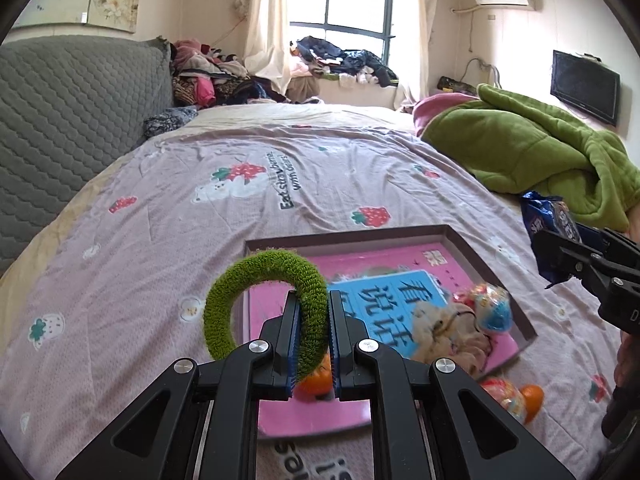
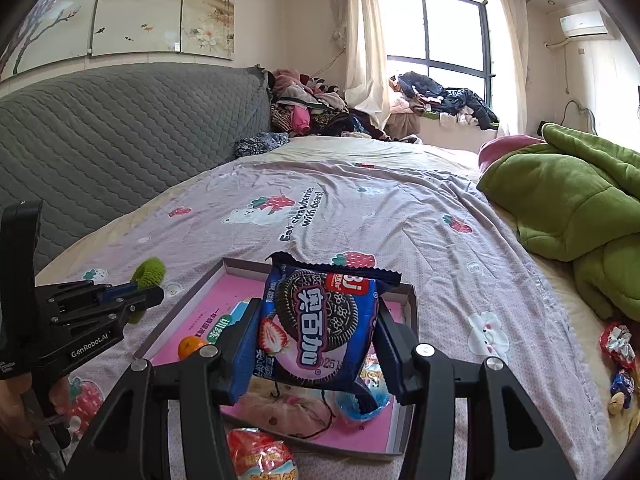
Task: Organize objects
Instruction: 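Carry the snack packet in the right gripper over the tray while the left gripper carries the ring, then set the green ring on the book with the left gripper while the right gripper releases the snack packet, then withdraw both open grippers from the tray toward the egg toy and orange, then reach the left gripper to the wrapped egg toy while the right gripper reaches the orange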
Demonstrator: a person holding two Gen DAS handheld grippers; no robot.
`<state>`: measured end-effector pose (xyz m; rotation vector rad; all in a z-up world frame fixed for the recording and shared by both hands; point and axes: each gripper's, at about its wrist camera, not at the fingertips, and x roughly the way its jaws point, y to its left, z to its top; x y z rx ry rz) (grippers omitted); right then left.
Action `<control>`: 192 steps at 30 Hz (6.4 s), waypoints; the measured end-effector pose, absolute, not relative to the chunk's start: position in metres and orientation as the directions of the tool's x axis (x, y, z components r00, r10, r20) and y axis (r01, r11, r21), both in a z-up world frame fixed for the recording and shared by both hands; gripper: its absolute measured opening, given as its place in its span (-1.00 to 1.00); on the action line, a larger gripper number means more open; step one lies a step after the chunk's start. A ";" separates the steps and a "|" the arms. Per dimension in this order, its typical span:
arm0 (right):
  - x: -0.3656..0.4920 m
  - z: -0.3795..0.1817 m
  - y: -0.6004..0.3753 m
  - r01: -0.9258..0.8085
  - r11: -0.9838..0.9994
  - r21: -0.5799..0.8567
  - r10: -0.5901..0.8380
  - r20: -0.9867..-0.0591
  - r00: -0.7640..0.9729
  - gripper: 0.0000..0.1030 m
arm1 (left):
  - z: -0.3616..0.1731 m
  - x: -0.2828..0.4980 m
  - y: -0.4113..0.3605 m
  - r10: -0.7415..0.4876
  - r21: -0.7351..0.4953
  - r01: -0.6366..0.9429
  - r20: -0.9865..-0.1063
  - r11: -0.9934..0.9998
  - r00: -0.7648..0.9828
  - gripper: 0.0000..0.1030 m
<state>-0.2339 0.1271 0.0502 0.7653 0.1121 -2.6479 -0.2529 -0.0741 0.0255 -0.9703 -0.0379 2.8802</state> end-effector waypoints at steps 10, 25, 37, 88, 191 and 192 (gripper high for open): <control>-0.264 0.034 0.120 0.361 -0.932 0.034 -0.320 -0.543 -0.776 0.01 | 0.013 -0.285 -0.080 0.114 -0.078 -0.085 -0.605 -0.993 -0.788 -0.76; -0.304 -0.013 0.089 0.374 -0.927 -0.011 -0.279 -0.645 -0.711 0.01 | -0.032 -0.323 -0.082 0.142 -0.114 -0.087 -0.680 -0.990 -0.720 -0.74; -0.335 -0.037 0.068 0.383 -0.923 -0.042 -0.218 -0.763 -0.608 0.01 | -0.049 -0.328 -0.077 0.180 -0.141 -0.113 -0.720 -0.984 -0.670 -0.71; -0.341 -0.030 0.082 0.288 -0.957 -0.038 -0.120 -0.851 -0.511 0.09 | -0.033 -0.317 -0.073 0.194 -0.143 -0.131 -0.720 -0.981 -0.667 0.12; -0.118 0.012 0.179 0.438 -0.897 -0.063 -0.279 -0.687 -0.671 0.18 | 0.046 -0.143 0.032 0.179 -0.114 -0.140 -0.718 -0.984 -0.673 0.41; -0.118 0.010 0.179 0.439 -0.896 -0.062 -0.279 -0.690 -0.668 0.18 | 0.046 -0.143 0.032 0.179 -0.113 -0.140 -0.719 -0.984 -0.671 0.41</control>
